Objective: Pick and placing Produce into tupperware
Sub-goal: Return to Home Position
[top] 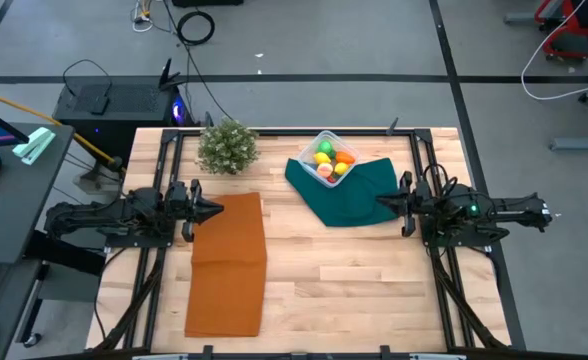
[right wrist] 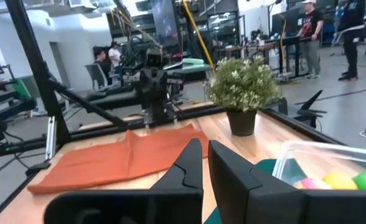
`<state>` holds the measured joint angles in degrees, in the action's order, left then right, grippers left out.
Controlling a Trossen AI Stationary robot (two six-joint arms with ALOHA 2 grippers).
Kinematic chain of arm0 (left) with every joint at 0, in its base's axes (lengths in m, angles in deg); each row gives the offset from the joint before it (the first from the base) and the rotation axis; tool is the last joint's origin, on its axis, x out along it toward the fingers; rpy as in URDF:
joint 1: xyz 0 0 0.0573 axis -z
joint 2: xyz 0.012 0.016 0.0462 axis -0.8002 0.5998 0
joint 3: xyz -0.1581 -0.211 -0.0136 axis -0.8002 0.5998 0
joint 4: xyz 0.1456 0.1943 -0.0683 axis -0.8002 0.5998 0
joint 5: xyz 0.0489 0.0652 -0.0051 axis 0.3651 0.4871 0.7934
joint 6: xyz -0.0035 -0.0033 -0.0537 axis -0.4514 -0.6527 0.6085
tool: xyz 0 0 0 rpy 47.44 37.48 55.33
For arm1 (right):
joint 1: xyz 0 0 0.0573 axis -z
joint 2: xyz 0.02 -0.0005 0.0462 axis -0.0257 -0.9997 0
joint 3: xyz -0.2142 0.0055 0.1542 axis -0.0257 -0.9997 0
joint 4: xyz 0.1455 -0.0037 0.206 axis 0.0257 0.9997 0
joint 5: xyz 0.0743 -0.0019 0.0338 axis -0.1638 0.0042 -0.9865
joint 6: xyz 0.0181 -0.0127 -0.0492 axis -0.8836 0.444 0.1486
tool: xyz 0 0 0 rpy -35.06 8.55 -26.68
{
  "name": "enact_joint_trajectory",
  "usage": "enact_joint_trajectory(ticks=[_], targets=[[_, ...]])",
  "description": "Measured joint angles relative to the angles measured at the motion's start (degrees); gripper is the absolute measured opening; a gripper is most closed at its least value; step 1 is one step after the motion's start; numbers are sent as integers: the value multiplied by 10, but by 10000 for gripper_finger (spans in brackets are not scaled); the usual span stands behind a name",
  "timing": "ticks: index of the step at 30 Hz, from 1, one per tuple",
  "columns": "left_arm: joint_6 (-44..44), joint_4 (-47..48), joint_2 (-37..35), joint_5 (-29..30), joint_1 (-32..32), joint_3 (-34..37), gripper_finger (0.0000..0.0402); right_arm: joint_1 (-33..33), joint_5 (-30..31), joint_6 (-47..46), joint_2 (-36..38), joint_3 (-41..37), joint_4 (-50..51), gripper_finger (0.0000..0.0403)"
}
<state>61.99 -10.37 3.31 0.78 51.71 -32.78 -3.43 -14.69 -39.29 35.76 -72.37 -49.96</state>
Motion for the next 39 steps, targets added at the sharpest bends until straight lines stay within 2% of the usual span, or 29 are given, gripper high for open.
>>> enact_joint_trajectory(ticks=[8,13,17,23,39], targets=[[0,0,0,0,0,0,24,0,-3,-12,0,0,10,0],[-2,0,0,0,0,0,32,0,-3,30,0,0,48,0],[-70,0,0,0,0,0,36,-1,-5,32,-1,1,86,0],[-164,0,0,0,0,0,26,0,-5,20,0,1,83,0],[-165,0,0,0,0,0,33,0,-5,20,0,1,83,0]])
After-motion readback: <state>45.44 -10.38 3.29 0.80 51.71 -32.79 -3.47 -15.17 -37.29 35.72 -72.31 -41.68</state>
